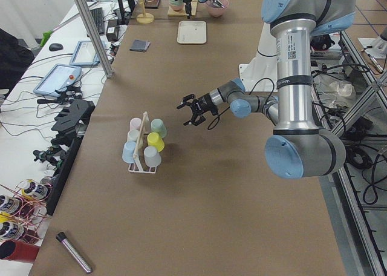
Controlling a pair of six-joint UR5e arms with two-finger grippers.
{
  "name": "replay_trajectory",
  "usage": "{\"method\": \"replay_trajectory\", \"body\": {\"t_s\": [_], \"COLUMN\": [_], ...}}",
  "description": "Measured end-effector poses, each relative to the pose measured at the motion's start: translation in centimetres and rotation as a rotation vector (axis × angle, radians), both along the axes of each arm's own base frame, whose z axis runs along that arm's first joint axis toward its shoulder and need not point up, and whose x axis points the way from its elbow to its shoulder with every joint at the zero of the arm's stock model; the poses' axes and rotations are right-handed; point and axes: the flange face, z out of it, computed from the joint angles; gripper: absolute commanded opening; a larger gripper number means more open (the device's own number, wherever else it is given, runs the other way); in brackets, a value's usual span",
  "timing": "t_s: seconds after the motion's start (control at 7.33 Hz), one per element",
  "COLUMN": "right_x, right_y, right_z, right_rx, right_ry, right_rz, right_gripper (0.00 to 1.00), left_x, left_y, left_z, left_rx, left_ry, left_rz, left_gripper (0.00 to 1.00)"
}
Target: Pick up and place green cup on tray
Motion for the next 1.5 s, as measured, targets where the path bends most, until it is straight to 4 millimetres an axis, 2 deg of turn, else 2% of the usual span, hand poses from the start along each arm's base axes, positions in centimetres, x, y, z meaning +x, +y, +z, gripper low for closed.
{"method": "replay_trajectory", "body": {"t_s": [0.14, 0.27, 0.55, 0.68, 0.82, 1.23, 1.36, 1.5], "right_x": [-0.5, -1.4, -2.7, -2.8, -2.6, -1.9, -1.8, -1.8], "right_y": [0.1, 0.1, 0.0, 0.1, 0.1, 0.0, 0.0, 0.0], "right_z": [0.3, 0.4, 0.4, 0.4, 0.4, -0.1, -0.1, -0.1], "right_rx": [-0.003, -0.002, 0.01, 0.014, 0.022, 0.042, 0.05, 0.056], "right_ry": [0.005, 0.014, 0.033, 0.03, 0.027, 0.02, 0.019, 0.02], "right_rz": [-0.009, -0.023, -0.041, -0.046, -0.05, -0.043, -0.045, -0.047], "right_gripper": [0.88, 0.83, 0.43, 0.27, 0.2, 0.14, 0.15, 0.21], "left_x": [1.3, 2.0, 2.4, 2.3, 2.4, 3.4, 4.2, 4.6], "left_y": [-1.5, -2.7, -3.7, -3.9, -4.1, -4.9, -5.6, -6.4], "left_z": [0.6, 1.5, 2.8, 2.9, 3.2, 4.8, 5.0, 5.1], "left_rx": [0.009, 0.009, 0.018, 0.039, 0.056, 0.075, 0.077, 0.078], "left_ry": [-0.023, -0.04, -0.106, -0.166, -0.218, -0.275, -0.278, -0.276], "left_rz": [-0.005, -0.017, -0.009, 0.0, 0.004, -0.012, -0.02, -0.033], "left_gripper": [0.98, 0.98, 0.98, 0.98, 0.98, 0.98, 0.98, 0.98]}}
